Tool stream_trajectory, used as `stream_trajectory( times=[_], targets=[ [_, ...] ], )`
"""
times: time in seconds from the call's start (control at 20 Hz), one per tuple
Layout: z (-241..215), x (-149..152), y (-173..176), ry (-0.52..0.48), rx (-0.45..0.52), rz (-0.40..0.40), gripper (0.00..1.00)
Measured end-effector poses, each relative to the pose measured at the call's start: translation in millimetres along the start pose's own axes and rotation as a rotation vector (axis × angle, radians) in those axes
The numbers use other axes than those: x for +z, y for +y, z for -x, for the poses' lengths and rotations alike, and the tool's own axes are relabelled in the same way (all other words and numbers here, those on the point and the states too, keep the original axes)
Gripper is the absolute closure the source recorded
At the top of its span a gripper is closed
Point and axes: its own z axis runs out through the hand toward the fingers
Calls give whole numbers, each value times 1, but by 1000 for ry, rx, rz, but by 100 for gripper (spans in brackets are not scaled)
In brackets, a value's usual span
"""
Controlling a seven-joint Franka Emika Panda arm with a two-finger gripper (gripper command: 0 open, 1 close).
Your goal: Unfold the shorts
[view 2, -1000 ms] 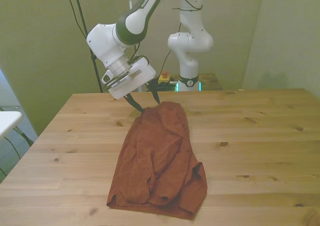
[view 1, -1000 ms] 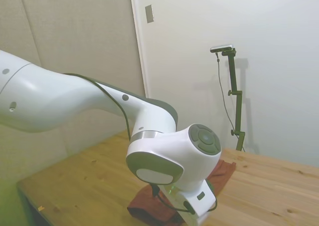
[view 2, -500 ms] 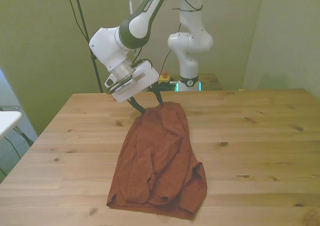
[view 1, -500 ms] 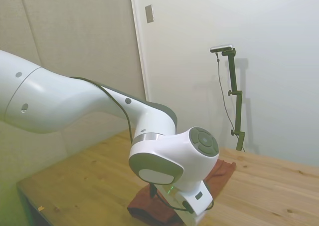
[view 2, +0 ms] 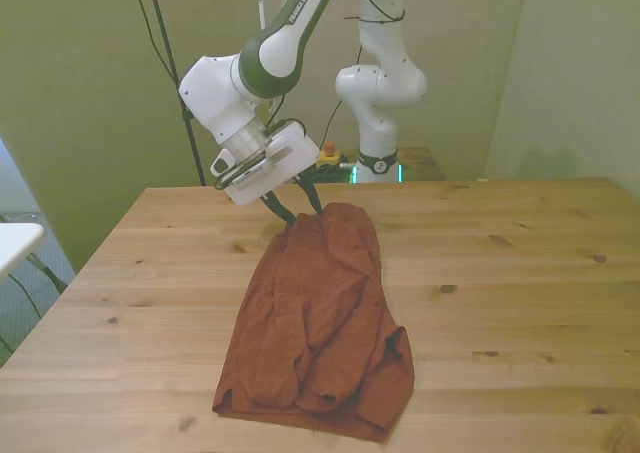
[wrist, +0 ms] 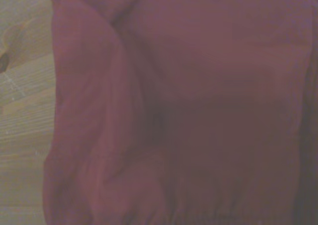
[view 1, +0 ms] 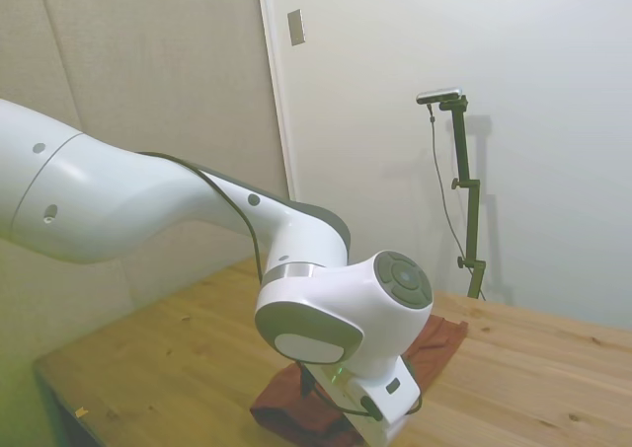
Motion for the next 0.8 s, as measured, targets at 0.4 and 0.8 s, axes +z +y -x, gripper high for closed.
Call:
stream_trajectory(
  times=[0.4, 0.8],
  targets=[
    [13, 1, -10, -5, -31, -4, 100],
    [29, 0, -26, -6, -77, 1, 100]
  ],
)
